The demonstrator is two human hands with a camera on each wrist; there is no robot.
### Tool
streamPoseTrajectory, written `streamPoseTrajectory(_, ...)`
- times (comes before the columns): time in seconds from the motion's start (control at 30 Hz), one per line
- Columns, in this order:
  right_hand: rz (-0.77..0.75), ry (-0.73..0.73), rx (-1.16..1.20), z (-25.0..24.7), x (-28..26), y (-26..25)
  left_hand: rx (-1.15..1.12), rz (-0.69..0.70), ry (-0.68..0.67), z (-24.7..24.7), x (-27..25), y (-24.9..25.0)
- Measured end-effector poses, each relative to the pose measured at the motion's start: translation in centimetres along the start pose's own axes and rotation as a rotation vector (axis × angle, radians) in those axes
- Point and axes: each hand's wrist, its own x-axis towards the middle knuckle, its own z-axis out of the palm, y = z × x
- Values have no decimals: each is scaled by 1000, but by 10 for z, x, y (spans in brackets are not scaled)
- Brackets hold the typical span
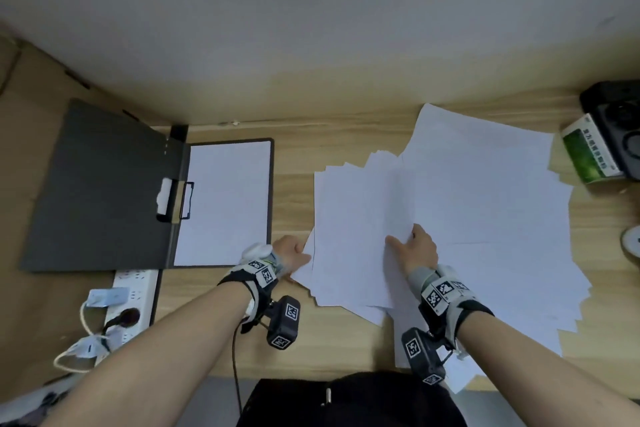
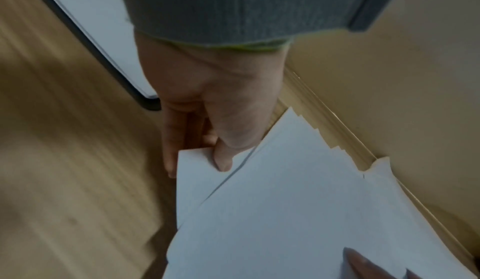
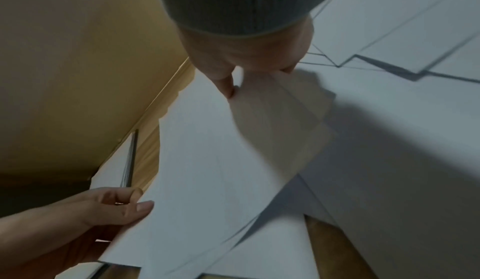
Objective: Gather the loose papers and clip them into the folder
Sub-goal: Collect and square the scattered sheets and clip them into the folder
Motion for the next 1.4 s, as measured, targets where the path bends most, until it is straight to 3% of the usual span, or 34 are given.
streamPoseTrajectory(0.13, -33, -45, -129, 15, -4, -10, -162, -77, -125, -3, 4, -6)
streamPoseTrajectory(0.23, -50, -52, -72, 19, -7, -10, -518, 38, -181, -6, 13, -10)
streamPoseTrajectory(0.4, -69, -14, 74, 3, -4, 8, -347, 134, -98, -5, 27, 1)
streamPoseTrajectory(0.63, -40, 43, 84, -28, 22, 6, -451, 118, 108, -50, 14, -28)
streamPoseTrajectory(0.7, -43, -7, 107, -32, 17, -6, -535, 134, 150, -58, 6, -38)
streamPoseTrajectory(0.8, -69, -195, 293, -22, 3, -31, -614, 181, 171, -59, -5, -37)
streamPoseTrajectory(0.93, -136, -357, 424, -16, -23, -80, -668, 283, 130, -69, -24, -10)
streamPoseTrajectory(1.2, -350, -211, 620, -65, -29, -161, -810, 436, 258, -136, -43, 43)
streamPoseTrajectory(1.4, -452, -220, 590, -70, -35, -148, -759, 412, 204, -135, -45, 44)
